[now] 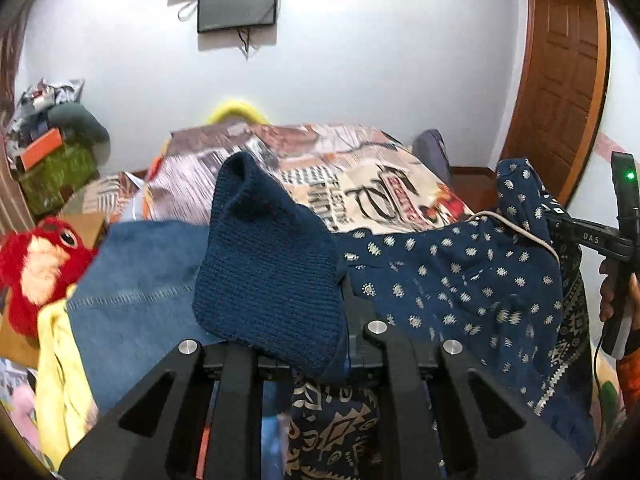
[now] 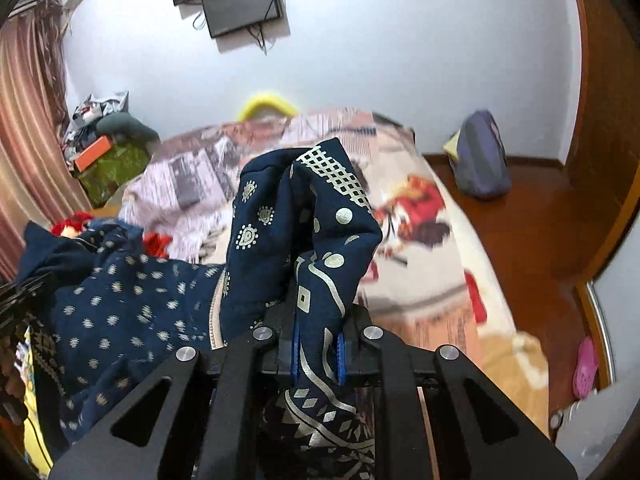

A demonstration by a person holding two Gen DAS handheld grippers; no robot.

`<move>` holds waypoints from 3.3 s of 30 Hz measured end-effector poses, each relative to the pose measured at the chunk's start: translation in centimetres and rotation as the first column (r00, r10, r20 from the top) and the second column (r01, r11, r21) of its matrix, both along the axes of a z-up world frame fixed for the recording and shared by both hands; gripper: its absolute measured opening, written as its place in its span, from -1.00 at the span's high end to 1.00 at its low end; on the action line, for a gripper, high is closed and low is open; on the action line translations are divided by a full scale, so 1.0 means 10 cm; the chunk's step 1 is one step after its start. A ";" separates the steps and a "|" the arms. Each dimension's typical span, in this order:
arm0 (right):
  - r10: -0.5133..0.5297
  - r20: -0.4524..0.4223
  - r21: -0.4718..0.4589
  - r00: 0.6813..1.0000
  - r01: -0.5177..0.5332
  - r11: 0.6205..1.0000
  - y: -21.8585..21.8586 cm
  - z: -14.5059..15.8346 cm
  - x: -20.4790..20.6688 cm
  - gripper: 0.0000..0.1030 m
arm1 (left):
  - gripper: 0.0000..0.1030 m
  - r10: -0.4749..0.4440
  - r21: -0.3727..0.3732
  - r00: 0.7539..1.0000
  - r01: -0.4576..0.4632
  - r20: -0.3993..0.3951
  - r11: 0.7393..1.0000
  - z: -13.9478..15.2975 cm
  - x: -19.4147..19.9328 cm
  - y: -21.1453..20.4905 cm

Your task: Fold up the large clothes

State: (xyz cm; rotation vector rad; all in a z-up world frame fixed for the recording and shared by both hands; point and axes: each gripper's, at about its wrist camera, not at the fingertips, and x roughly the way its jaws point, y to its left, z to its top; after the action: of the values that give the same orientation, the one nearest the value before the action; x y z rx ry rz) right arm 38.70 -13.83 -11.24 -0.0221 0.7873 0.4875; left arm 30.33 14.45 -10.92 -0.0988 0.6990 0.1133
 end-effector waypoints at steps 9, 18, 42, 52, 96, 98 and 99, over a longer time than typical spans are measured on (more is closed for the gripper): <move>-0.055 -0.140 -0.102 0.989 0.041 0.994 0.30 -0.77 0.65 0.76 | 0.69 0.097 -0.053 0.965 -0.114 -0.242 0.992 -0.91 0.71 0.61; -0.103 -0.172 -0.257 0.980 0.056 0.965 0.23 -1.14 0.69 0.48 | 0.45 0.083 -0.091 0.955 -0.113 -0.285 0.989 -1.16 0.69 0.68; 0.019 -0.059 -0.210 0.998 -0.031 0.977 -0.38 0.22 -1.07 0.05 | -0.37 0.004 -0.026 0.972 -0.010 -0.236 1.000 -0.12 -0.59 0.24; -0.024 -0.201 -0.214 0.979 -0.020 0.977 -0.66 -0.20 -1.46 0.05 | -0.39 -0.068 -0.218 0.901 -0.030 -0.429 0.976 -0.84 -1.04 0.21; 0.024 -0.078 0.096 0.997 -0.016 0.995 -0.40 0.12 -0.58 0.86 | 0.83 -0.061 -0.402 0.997 0.040 -0.038 0.915 0.14 -0.38 0.49; -0.003 -0.068 0.103 0.998 0.010 0.995 -0.34 0.12 -0.38 0.86 | 0.83 0.008 -0.363 0.998 -0.030 -0.064 0.931 0.08 -0.16 0.61; -0.027 -0.061 0.105 0.998 0.034 0.994 -0.31 0.09 -0.26 0.86 | 0.83 0.048 -0.330 0.995 -0.073 -0.084 0.941 0.01 -0.01 0.68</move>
State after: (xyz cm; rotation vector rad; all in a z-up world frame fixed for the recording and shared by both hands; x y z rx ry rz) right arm 36.11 -16.91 -10.32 0.1033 0.8175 0.5025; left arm 30.18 21.23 -10.80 -0.4435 0.7856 0.0565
